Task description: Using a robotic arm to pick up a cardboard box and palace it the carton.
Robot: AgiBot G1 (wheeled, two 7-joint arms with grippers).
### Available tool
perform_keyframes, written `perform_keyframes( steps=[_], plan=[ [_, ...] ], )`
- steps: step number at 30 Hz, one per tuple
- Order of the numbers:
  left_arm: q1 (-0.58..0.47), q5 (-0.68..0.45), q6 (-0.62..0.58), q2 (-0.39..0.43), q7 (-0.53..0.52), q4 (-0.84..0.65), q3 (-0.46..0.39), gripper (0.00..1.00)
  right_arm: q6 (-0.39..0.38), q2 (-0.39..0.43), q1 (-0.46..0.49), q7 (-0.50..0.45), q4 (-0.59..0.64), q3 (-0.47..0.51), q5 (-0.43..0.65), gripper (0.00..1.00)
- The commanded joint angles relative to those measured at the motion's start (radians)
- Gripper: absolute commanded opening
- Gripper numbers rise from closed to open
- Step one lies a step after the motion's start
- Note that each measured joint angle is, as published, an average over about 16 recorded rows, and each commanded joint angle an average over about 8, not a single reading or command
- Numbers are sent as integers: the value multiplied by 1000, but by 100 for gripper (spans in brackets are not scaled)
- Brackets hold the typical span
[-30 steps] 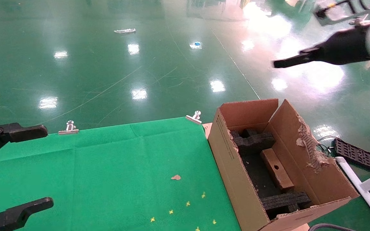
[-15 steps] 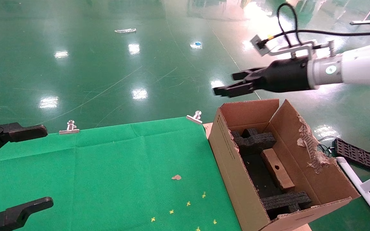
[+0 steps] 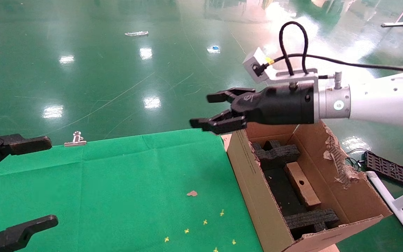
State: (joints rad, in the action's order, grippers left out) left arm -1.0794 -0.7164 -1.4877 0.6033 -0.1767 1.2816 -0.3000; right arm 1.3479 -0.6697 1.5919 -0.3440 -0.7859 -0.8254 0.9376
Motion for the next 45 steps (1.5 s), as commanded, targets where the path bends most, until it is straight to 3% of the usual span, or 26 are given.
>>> perform_keyframes(
  steps=[1, 27, 32, 45],
  plan=[
    [0, 0, 0, 0, 0, 0, 0, 100, 11, 4, -38, 12, -37, 41, -15, 100],
    [0, 1, 1, -1, 1, 0, -1, 100, 147, 58, -517, 155, -497, 544, -207, 100],
    [0, 1, 1, -1, 1, 0, -1, 100, 157, 62, -552, 163, -528, 579, -221, 100],
    [0, 1, 1, -1, 1, 0, -1, 100, 151, 60, -527, 158, -506, 555, -212, 100]
  ],
)
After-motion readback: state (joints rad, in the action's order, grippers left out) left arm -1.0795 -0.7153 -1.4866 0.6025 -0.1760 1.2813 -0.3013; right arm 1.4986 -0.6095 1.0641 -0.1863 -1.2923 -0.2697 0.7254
